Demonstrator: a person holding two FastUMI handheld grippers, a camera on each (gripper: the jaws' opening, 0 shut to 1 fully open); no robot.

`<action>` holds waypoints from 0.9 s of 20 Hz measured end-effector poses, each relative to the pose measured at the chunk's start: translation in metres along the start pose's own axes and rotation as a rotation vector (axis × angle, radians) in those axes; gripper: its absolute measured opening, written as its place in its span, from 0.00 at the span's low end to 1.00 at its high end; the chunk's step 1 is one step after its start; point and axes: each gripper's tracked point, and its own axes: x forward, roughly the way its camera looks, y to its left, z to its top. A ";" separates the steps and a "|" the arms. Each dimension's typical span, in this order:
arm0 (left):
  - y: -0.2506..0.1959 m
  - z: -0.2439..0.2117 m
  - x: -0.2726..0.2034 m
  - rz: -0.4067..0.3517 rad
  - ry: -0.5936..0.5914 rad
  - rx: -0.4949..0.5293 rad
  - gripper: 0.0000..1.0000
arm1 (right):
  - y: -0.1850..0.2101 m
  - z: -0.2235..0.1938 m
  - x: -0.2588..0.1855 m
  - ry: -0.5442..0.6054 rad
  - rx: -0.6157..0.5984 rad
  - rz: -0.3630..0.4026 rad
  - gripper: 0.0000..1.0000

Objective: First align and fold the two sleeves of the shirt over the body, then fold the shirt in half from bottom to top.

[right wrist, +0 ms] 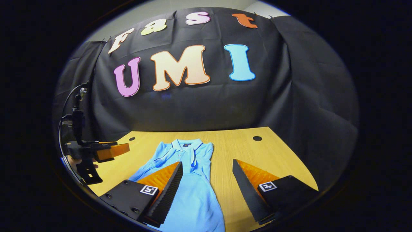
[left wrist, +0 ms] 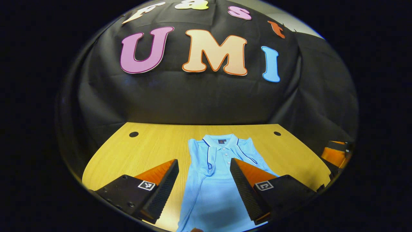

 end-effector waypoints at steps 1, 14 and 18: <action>0.003 -0.010 -0.012 0.008 0.012 -0.002 0.96 | -0.001 -0.003 -0.007 -0.001 -0.001 0.001 0.97; 0.013 -0.138 -0.120 0.000 0.216 0.025 0.96 | -0.008 -0.096 -0.072 0.137 -0.054 0.008 0.97; 0.009 -0.187 -0.142 -0.012 0.309 0.027 0.96 | -0.007 -0.138 -0.091 0.216 -0.093 0.020 0.98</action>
